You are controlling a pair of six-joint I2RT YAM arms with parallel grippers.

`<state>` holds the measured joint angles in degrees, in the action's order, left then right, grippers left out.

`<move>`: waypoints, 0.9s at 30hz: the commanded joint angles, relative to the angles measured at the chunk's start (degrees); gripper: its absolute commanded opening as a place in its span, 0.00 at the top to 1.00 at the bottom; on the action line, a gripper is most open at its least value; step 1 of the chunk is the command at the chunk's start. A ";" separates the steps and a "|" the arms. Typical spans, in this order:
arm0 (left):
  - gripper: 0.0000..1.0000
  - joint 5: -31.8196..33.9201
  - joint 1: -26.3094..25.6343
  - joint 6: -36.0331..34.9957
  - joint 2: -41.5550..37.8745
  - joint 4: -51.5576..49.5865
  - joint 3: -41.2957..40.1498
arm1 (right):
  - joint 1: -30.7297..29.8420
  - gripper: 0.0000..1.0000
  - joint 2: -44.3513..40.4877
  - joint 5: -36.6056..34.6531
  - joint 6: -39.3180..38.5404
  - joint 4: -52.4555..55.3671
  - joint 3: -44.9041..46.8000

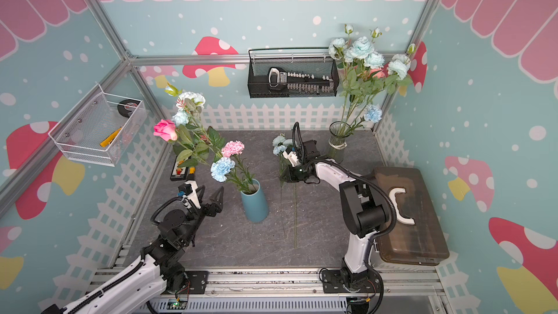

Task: Pick out blue flowers from the vase
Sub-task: Place the flower at the center of the board.

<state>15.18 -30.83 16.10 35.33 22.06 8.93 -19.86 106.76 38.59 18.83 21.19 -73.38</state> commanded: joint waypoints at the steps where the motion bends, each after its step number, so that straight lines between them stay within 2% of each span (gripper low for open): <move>1: 0.15 -0.64 0.26 0.27 0.00 0.00 0.65 | -0.09 0.96 3.60 -0.41 0.17 -1.36 -2.99; 8: 0.15 -0.61 0.30 0.32 -0.01 -0.03 0.74 | -0.09 0.94 10.43 -1.49 0.94 -1.40 -7.89; 17: 0.15 -0.61 0.29 0.33 -0.10 0.00 0.72 | -0.07 0.89 15.97 -6.87 0.04 1.77 -14.17; 22: 0.15 -0.61 0.30 0.34 -0.15 -0.05 0.65 | -0.08 0.78 15.56 -11.75 -0.72 2.83 -13.94; 27: 0.15 -0.59 0.24 0.28 -0.17 0.00 0.65 | -0.09 0.68 10.75 -13.35 -0.23 1.16 -10.93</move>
<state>15.18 -30.83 16.10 35.42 22.06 8.93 -19.86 121.64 27.29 19.14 22.35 -86.11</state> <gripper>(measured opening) 0.851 0.307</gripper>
